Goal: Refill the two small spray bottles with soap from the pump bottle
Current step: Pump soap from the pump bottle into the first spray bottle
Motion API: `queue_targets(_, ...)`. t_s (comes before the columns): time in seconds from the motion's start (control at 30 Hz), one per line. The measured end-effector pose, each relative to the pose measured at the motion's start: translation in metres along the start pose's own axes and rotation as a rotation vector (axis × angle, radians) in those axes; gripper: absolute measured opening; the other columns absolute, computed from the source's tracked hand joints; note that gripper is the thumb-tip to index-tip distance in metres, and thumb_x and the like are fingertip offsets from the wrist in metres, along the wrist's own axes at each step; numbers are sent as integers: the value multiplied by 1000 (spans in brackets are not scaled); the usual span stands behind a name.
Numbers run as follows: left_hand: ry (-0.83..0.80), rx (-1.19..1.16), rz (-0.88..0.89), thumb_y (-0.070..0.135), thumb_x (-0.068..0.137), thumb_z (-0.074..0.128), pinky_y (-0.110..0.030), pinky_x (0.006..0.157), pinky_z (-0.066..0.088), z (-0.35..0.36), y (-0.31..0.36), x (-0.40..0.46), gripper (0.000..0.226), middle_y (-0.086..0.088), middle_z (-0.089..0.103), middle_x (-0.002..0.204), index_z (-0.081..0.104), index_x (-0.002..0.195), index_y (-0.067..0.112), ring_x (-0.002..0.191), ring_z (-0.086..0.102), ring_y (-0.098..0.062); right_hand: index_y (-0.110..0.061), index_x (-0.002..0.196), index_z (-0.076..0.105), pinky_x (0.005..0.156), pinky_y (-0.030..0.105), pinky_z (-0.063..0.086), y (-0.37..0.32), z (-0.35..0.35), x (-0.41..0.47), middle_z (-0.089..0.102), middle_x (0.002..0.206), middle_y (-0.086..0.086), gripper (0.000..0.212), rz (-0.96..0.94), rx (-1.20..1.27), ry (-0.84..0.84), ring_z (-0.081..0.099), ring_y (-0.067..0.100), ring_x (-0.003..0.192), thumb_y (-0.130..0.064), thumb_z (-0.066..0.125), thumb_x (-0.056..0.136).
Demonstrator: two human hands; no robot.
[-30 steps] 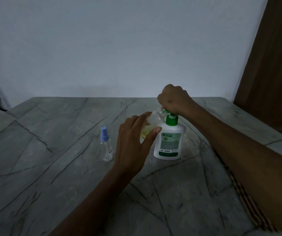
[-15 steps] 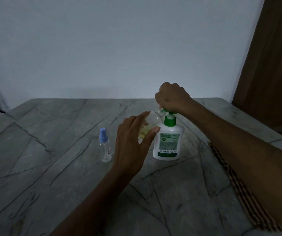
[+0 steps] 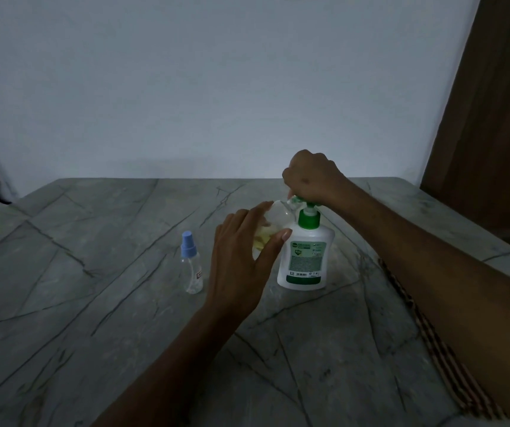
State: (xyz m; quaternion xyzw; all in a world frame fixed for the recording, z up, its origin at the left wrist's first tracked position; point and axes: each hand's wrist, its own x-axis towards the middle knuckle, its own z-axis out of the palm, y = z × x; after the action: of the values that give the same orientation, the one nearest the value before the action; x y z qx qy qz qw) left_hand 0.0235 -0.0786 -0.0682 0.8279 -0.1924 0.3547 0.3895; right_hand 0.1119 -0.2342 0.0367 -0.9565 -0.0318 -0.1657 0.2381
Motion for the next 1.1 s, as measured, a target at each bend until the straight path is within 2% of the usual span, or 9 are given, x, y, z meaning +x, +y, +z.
queue_targets(0.13, -12, 3, 6, 48, 97, 58, -13, 89, 32, 1, -2, -2, 45, 20, 49, 112, 58, 134, 23, 100, 40, 9, -14, 71, 46, 65, 32, 41, 6, 7, 0, 58, 79, 7, 24, 63, 14, -17, 58, 28, 76, -22, 52, 93)
queue_targets(0.27, -7, 7, 7, 52, 97, 56, -23, 88, 44, 2, -5, -2, 47, 15, 54, 115, 57, 135, 24, 103, 50, -4, -13, 69, 42, 63, 33, 42, 1, -1, -4, 57, 75, 7, 29, 9, -54, 2, 52, 23, 66, -20, 50, 95)
queue_targets(0.4, -1, 8, -8, 53, 97, 56, -18, 87, 41, 3, -3, -1, 47, 13, 55, 117, 55, 135, 26, 105, 52, -7, -13, 68, 42, 64, 35, 43, -2, -1, -1, 57, 75, 7, 29, -13, -52, 19, 53, 24, 67, -18, 51, 95)
queue_targets(0.6, 13, -4, -1, 49, 96, 58, -14, 87, 35, 3, -1, -2, 46, 20, 49, 113, 58, 133, 23, 101, 42, 8, -13, 70, 43, 58, 30, 36, 4, 3, 0, 52, 72, 4, 27, 63, -26, -39, 48, 20, 64, -18, 55, 93)
queue_targets(0.73, 15, -13, -5, 52, 96, 57, -25, 88, 46, 2, 0, -2, 46, 13, 57, 116, 57, 134, 25, 104, 52, -5, -12, 68, 41, 58, 31, 36, -2, -4, -1, 51, 71, 5, 28, 3, -56, -12, 48, 21, 63, -17, 53, 93)
queue_targets(0.8, 9, -9, -16, 53, 96, 56, -23, 89, 44, 3, 0, -2, 47, 8, 60, 119, 57, 134, 24, 104, 52, -6, -12, 67, 41, 57, 31, 35, 0, -2, 1, 51, 71, 5, 28, 7, -31, -3, 48, 22, 64, -16, 53, 93)
queue_targets(0.97, -12, 16, -27, 54, 96, 53, -12, 89, 31, 5, 0, -4, 50, 14, 55, 119, 55, 136, 25, 103, 39, 8, -12, 73, 47, 61, 31, 38, 5, 4, 1, 54, 76, 5, 23, 69, 14, -39, 51, 22, 68, -19, 56, 93)
queue_targets(1.03, 1, 15, -17, 53, 97, 55, -14, 89, 34, 5, -1, -4, 49, 18, 49, 116, 55, 136, 25, 103, 40, 7, -11, 70, 45, 59, 31, 39, 2, 1, 1, 55, 74, 6, 24, 50, -17, -36, 52, 23, 67, -17, 54, 91)
queue_targets(1.1, 23, 11, -10, 55, 97, 55, -21, 88, 41, 5, -1, -4, 49, 15, 53, 115, 56, 135, 25, 105, 48, -2, -10, 71, 47, 66, 33, 50, 0, -1, 2, 63, 79, 8, 20, 22, -13, -37, 60, 26, 73, -20, 53, 88)
